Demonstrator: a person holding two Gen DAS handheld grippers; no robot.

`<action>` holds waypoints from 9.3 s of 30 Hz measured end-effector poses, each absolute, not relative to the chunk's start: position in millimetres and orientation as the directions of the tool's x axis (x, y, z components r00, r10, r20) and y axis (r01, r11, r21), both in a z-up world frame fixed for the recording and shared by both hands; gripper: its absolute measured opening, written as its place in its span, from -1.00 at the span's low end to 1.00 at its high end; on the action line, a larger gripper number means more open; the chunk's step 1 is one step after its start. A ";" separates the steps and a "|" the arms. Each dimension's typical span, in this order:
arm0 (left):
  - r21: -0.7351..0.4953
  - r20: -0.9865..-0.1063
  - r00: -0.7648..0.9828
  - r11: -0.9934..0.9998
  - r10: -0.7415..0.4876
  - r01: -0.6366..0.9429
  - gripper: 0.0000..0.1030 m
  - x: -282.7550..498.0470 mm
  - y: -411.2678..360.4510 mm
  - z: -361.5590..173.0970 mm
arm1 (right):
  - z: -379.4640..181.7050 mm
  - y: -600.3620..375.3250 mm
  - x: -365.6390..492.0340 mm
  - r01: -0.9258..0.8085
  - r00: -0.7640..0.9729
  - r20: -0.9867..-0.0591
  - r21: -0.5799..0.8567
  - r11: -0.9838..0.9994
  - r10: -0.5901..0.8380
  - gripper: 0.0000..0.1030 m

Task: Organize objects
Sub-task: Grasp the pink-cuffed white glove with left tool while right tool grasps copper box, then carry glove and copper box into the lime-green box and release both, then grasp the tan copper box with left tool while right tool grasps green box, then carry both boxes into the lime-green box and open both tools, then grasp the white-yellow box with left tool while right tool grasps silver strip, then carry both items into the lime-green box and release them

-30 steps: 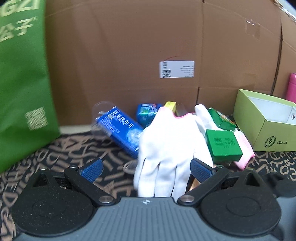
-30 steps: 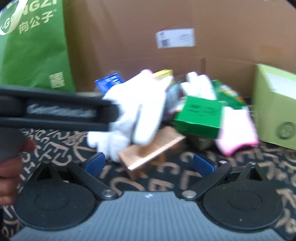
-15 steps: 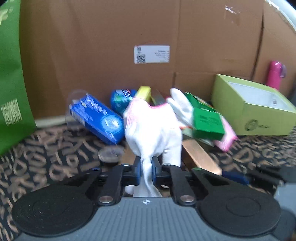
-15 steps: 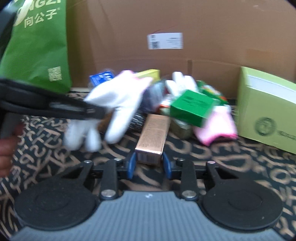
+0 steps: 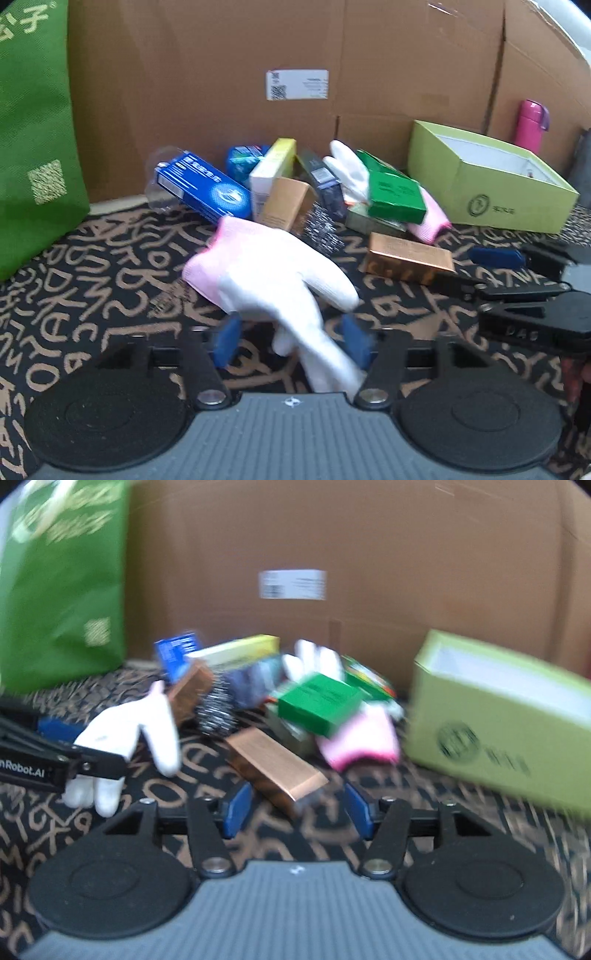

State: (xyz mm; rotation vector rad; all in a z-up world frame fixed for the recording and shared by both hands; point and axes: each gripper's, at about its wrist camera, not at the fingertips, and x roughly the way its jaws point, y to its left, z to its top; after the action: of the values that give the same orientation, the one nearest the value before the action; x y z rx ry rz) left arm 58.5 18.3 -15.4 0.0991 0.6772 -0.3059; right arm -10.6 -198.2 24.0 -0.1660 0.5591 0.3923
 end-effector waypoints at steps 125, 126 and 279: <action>-0.170 -0.533 0.774 0.939 -0.342 0.298 -0.35 94.8 -27.1 -25.1 | 28.6 -184.0 38.7 -0.396 0.801 -0.516 -0.079 0.915 0.303 0.24; -0.173 -0.517 0.784 0.939 -0.343 0.297 -0.35 92.3 -26.0 -21.9 | 32.1 -186.1 36.5 -0.394 0.813 -0.493 -0.074 0.916 0.310 0.24; -0.306 -0.315 0.862 0.902 -0.397 0.303 -0.63 78.6 -73.9 86.2 | 72.3 -275.5 79.2 -0.402 0.850 -0.282 0.197 0.894 0.444 -0.56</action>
State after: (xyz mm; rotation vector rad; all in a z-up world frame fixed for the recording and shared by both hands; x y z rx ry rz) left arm 78.6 -73.9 86.2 -0.2519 0.3826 -0.3708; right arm 79.2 -275.5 72.3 0.1325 0.3286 0.4468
